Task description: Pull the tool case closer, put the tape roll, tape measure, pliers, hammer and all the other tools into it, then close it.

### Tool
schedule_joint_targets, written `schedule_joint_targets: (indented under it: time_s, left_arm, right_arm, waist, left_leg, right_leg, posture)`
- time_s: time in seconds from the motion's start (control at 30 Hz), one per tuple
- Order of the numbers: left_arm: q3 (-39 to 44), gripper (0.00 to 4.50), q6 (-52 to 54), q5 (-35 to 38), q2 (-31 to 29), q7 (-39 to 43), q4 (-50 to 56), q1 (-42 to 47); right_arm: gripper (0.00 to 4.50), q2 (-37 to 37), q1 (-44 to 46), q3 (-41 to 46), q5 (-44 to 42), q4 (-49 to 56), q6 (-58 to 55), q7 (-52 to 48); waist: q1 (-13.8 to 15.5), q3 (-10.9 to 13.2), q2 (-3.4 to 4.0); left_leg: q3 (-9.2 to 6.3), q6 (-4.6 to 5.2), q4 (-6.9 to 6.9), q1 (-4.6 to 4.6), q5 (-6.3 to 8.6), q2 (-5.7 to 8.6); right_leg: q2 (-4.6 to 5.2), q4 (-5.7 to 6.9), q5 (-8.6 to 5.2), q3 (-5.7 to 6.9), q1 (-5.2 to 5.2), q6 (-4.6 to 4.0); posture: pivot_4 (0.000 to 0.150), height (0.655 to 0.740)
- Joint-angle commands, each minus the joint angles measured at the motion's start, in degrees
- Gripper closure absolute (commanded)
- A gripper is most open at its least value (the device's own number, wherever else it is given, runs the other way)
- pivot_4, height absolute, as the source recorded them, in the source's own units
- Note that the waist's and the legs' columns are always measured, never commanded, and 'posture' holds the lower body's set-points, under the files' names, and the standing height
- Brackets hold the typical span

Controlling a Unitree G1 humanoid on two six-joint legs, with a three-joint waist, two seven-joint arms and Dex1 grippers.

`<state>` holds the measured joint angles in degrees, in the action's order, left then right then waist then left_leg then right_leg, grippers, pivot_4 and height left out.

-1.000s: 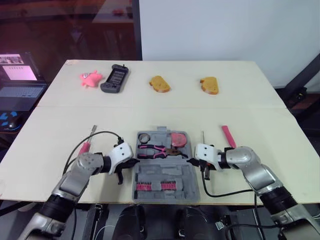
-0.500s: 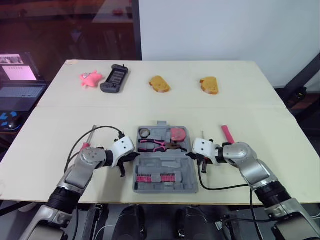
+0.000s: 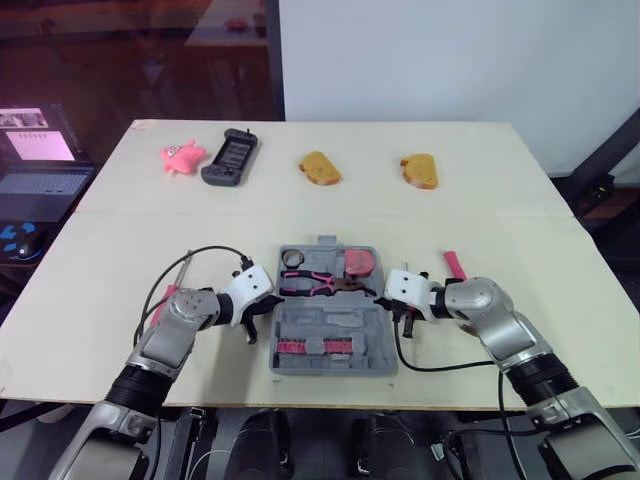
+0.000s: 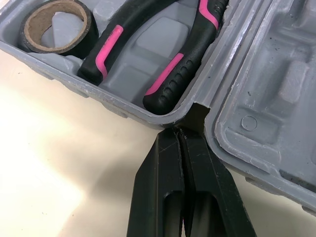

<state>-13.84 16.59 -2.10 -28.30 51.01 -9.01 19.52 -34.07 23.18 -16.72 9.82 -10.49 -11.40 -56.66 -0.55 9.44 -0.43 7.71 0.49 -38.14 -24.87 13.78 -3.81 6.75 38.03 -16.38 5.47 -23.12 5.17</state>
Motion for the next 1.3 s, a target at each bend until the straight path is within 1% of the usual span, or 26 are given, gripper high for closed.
schedule_joint_targets:
  time_s: [0.03, 0.73, 1.3]
  left_arm:
    - [-2.11, 4.43, -1.31, 1.33, 1.6, 1.4, 3.99, -0.61]
    - [-3.1, 4.43, 0.18, 1.99, 1.65, 2.6, 7.61, -3.56]
    - [-3.52, 4.43, 0.39, 1.61, 2.56, 2.21, 6.52, -2.88]
  right_arm:
    - [4.5, 1.54, -0.87, -1.53, -1.05, 2.49, -0.36, -0.51]
    - [4.5, 1.63, -4.45, -2.35, -1.71, 7.27, -4.63, -1.98]
    - [4.5, 1.18, -5.4, -2.28, -1.77, 8.2, -6.09, -2.58]
  waist:
    - [-0.03, 0.0, 0.0]
    - [-0.04, -0.03, -0.03]
    - [0.04, -0.04, -0.05]
  left_leg:
    - [0.0, 0.0, 0.0, 0.0, 0.0, 0.0]
    - [0.0, 0.04, 0.01, 0.0, 0.03, -0.01]
    - [0.0, 0.05, 0.01, 0.0, 0.03, -0.01]
  right_leg:
    - [0.0, 0.0, 0.0, 0.0, 0.0, 0.0]
    - [0.01, -0.01, -0.03, 0.0, 0.02, 0.03]
    - [0.02, -0.02, -0.03, 0.0, 0.02, 0.03]
  posture:
    - [0.15, 0.7188]
    - [0.15, 0.7188]
    - [0.15, 0.7188]
